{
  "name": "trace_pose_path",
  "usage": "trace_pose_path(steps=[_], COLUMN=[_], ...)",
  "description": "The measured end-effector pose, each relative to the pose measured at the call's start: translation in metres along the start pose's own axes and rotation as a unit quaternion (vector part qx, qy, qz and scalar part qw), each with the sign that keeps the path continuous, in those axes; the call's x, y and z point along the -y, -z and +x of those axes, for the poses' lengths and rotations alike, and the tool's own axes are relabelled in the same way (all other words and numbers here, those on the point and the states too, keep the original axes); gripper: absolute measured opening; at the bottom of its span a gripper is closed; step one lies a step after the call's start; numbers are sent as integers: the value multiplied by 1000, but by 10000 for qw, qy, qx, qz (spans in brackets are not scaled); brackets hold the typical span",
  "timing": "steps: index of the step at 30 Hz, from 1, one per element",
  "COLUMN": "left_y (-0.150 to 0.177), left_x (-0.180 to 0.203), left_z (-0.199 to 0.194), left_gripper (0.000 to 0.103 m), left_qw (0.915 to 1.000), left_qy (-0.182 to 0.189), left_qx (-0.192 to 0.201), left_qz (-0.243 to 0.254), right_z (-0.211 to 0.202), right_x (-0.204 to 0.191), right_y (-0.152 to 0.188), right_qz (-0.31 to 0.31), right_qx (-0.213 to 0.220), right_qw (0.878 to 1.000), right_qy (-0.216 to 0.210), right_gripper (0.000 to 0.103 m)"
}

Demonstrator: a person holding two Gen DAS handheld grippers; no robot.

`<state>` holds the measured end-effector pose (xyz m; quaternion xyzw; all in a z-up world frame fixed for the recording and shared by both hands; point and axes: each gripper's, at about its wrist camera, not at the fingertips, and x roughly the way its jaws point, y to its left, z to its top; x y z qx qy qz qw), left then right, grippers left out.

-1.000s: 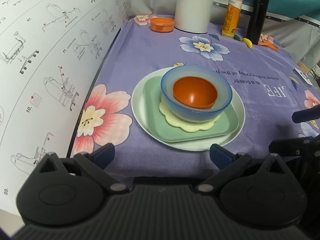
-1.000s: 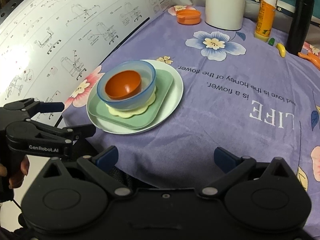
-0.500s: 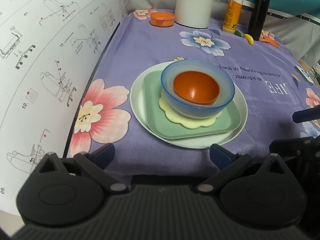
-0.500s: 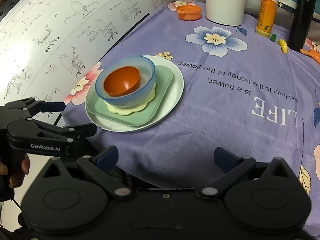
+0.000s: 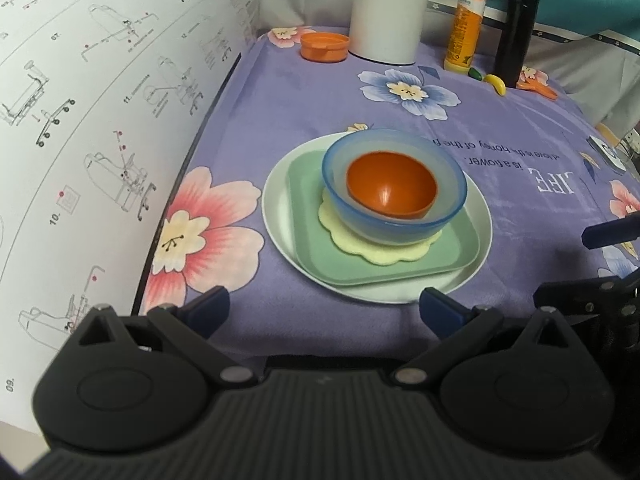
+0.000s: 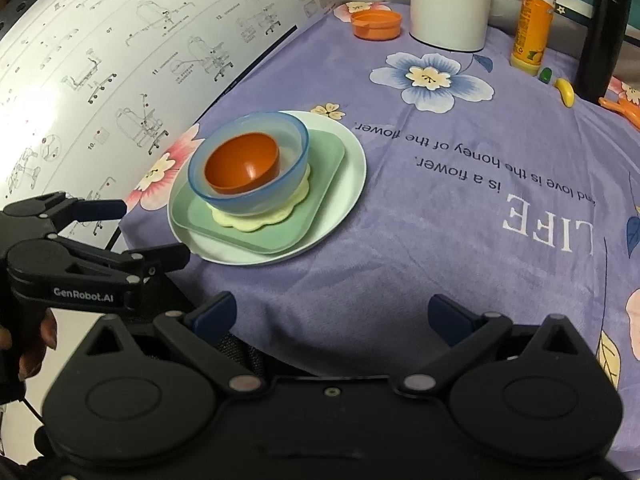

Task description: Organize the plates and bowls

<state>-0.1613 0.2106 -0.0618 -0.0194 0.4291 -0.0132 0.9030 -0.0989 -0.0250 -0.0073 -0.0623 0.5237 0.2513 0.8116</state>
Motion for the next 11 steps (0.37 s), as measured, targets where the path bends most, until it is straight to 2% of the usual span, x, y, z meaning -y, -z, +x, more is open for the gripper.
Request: trace_pose_path(steps=[11], left_y=[-2], left_x=[6], left_z=[-10], left_gripper=[103], left_qw=[9998], left_qy=[0], left_qx=[114], left_qz=[147], right_z=[-9], right_x=[0], right_y=[1], right_qz=[-26], right_qx=[110], right_qw=[9999], right_qy=[7], right_gripper=[103])
